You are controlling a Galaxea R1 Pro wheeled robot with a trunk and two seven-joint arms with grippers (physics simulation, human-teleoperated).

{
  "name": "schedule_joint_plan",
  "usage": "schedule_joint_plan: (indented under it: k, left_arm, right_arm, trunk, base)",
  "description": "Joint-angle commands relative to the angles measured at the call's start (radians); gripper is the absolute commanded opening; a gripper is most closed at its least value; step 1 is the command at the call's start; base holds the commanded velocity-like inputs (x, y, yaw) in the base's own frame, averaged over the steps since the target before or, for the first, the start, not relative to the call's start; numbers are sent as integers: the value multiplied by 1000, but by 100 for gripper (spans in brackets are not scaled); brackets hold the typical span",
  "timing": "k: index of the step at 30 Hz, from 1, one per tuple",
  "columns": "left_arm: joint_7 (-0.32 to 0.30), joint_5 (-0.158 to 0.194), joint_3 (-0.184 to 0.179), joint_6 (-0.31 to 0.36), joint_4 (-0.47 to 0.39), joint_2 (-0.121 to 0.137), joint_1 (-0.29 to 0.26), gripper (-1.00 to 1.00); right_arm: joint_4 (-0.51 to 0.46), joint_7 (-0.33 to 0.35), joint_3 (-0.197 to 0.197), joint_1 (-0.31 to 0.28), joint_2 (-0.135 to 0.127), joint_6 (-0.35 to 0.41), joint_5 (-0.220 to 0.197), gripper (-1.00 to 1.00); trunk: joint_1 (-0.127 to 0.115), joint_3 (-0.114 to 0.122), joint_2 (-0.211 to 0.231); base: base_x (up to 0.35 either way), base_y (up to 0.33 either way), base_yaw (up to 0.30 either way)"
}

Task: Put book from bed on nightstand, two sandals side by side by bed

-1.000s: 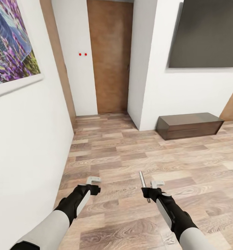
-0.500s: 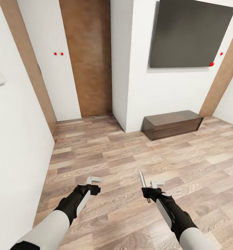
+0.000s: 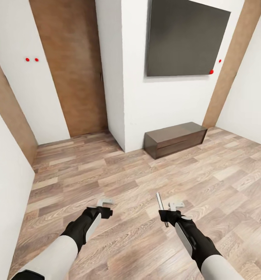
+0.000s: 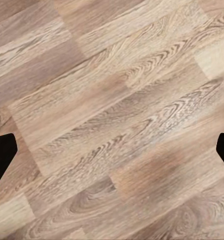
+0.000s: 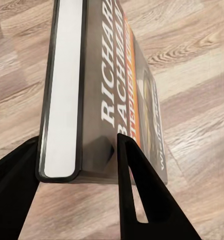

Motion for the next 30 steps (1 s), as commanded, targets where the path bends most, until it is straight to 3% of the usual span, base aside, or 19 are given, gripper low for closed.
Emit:
schedule_joint_plan:
  k: [1,20,30]
  left_arm:
    - [8,11,-6,5,-2,1,0,100]
    - [8,8,-5,5,-2,0,0,100]
    - [11,11,-6,6,1,0,0,100]
  right_arm:
    - [-1,0,1,-1,0,4,-7,-100]
    - [-1,-3,1,-1,0,4,-7,-100]
    - [13,-61,1,-1,1,7,-8,-100]
  trunk:
    - [1,-1,0]
    - [1,0,0]
    - [1,0,0]
  base:
    - [339,0,-284]
    - [338,16,-284]
    - [338,85,-285]
